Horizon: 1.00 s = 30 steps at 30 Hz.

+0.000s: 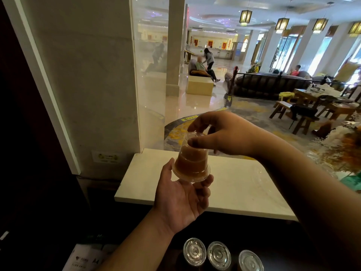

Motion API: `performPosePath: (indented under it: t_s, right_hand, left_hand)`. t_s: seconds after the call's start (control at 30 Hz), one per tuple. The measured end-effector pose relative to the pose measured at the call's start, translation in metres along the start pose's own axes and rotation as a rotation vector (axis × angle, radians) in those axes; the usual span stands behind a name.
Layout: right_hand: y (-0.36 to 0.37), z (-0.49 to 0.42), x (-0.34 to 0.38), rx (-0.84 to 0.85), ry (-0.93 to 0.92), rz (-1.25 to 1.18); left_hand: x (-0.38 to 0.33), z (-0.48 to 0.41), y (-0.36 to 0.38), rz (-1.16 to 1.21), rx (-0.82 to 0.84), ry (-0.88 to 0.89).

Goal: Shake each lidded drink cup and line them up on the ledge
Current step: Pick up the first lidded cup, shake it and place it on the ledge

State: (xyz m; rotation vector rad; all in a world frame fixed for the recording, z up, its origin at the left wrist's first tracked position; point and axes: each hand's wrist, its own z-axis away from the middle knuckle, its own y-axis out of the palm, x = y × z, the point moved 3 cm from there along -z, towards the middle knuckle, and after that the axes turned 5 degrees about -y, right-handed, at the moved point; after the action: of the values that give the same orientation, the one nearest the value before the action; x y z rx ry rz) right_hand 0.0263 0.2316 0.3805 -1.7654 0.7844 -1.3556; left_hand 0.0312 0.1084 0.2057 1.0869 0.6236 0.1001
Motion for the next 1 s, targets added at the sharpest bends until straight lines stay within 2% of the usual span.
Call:
performPosePath:
  t_s: [0.27,0.4,0.47,0.53,0.63,0.7,0.83,1.0]
  right_hand:
    - [-0.005,0.011,-0.005,-0.016,0.034,-0.028]
    - [0.018,0.03,-0.043,-0.112,0.124,-0.23]
    - [0.051,0.036,-0.071,-0.192,0.229,-0.357]
    - [0.093,0.034,-0.098,-0.25,0.35,-0.518]
    - [0.158,0.019,-0.119,-0.239,0.558,-1.034]
    - [0.186,0.006,-0.121,-0.219,0.652,-1.275]
    - [0.219,-0.024,-0.129,-0.253,0.737,-1.46]
    - [0.24,-0.048,-0.136,-0.238,0.727,-1.486]
  left_hand:
    - [-0.001,-0.001,0.007,0.035,0.04,0.018]
    - [-0.034,-0.006,-0.006,-0.086,-0.164,0.172]
    - [-0.055,-0.009,-0.014,-0.316,-0.321,0.273]
    - [-0.076,-0.014,-0.018,-0.653,-0.471,0.366]
    - [-0.102,-0.025,-0.021,-1.294,-0.657,0.42]
    - [-0.111,-0.04,-0.026,-1.567,-0.688,0.39]
    - [-0.122,-0.07,-0.043,-1.875,-0.719,0.366]
    - [-0.129,-0.104,-0.067,-2.007,-0.679,0.344]
